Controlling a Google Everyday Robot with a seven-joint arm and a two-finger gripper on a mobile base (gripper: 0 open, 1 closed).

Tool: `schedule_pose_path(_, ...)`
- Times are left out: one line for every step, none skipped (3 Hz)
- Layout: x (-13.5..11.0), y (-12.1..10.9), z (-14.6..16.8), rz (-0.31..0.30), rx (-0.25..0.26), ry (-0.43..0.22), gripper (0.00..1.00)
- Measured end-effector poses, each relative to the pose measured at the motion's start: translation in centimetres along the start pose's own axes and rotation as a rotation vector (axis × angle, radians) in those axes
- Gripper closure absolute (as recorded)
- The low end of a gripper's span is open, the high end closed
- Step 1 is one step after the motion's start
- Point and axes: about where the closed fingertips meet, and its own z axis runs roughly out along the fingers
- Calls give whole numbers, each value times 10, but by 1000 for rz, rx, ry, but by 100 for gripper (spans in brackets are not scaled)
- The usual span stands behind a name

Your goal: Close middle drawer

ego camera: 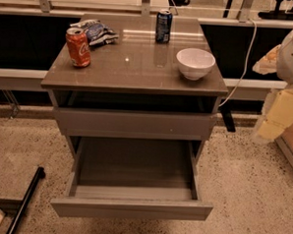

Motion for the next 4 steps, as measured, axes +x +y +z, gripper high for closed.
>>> schedule_pose_path(-1,-1,29,-24,-29,-6,41)
schedule_pose_path(3,-3,77,-52,-54,14,70)
schedule_pose_path(2,-3,74,-52,-53,12,95)
schedule_pose_path(1,-3,75,-52,-54,9,100)
